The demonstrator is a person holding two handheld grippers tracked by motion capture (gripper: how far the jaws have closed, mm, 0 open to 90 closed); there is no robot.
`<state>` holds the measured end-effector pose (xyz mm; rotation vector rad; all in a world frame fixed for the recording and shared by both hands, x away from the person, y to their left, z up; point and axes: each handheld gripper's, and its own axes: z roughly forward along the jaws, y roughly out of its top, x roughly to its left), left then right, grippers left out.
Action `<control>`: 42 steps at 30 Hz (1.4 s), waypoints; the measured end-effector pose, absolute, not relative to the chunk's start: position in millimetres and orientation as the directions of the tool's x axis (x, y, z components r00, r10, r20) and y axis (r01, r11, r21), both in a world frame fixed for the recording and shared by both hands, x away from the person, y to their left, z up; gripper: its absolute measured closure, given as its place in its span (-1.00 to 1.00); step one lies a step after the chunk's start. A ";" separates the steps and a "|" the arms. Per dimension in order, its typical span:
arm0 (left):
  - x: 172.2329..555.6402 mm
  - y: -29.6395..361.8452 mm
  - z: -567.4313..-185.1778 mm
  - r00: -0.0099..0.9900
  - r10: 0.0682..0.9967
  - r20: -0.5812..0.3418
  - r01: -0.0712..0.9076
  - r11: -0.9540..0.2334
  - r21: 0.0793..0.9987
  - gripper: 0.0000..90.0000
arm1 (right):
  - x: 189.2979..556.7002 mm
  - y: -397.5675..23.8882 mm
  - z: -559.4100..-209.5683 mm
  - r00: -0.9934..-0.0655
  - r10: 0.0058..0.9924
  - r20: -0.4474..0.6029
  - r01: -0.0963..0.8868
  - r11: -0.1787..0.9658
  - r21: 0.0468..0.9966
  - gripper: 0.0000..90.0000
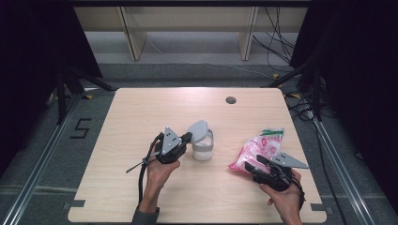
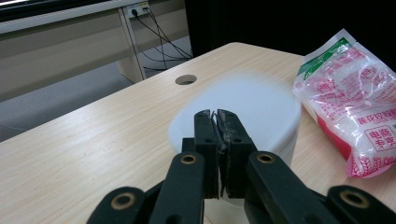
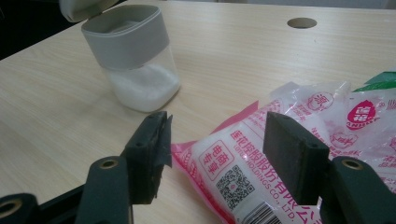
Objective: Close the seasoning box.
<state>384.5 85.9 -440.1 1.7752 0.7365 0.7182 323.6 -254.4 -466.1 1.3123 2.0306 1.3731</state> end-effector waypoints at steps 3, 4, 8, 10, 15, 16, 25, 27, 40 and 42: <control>382.9 85.7 -439.6 0.639 0.760 0.114 0.146 -0.266 0.953 0.87 | 323.3 -254.3 -465.9 -0.502 0.842 0.199 0.498 0.094 0.862 -0.08; 382.1 86.1 -439.4 0.641 0.761 0.099 0.154 -0.254 0.955 0.85 | 323.5 -254.5 -466.1 -0.504 0.841 0.195 0.495 0.096 0.864 -0.08; 378.4 88.3 -438.2 0.662 0.744 0.088 0.156 -0.251 0.955 0.64 | 323.8 -254.9 -466.0 -0.509 0.841 0.185 0.487 0.104 0.867 -0.08; 376.7 87.7 -438.4 0.677 0.731 0.084 0.156 -0.254 0.955 0.57 | 323.6 -254.2 -466.3 -0.506 0.840 0.194 0.492 0.097 0.865 -0.08; 372.2 86.3 -438.0 0.693 0.717 0.075 0.162 -0.256 0.953 0.32 | 324.0 -253.9 -467.1 -0.509 0.840 0.185 0.487 0.104 0.867 -0.09; 371.6 85.9 -438.2 0.695 0.715 0.069 0.166 -0.253 0.953 0.26 | 324.1 -253.8 -467.1 -0.510 0.840 0.185 0.486 0.104 0.868 -0.09; 364.5 87.2 -438.9 0.703 0.710 0.041 0.181 -0.236 0.955 -0.13 | 327.2 -254.0 -467.6 -0.544 0.824 0.158 0.471 0.144 0.871 -0.11; 363.9 88.1 -438.5 0.699 0.715 0.037 0.182 -0.227 0.957 -0.19 | 326.8 -253.6 -467.7 -0.538 0.828 0.157 0.475 0.144 0.868 -0.11; 358.1 94.6 -443.8 0.684 0.729 0.025 0.213 -0.231 0.949 -0.35 | 326.7 -253.2 -468.8 -0.542 0.825 0.156 0.474 0.147 0.868 -0.12; 356.7 94.9 -445.7 0.681 0.732 0.014 0.222 -0.225 0.949 -0.36 | 326.6 -253.1 -469.1 -0.543 0.824 0.162 0.470 0.138 0.872 -0.12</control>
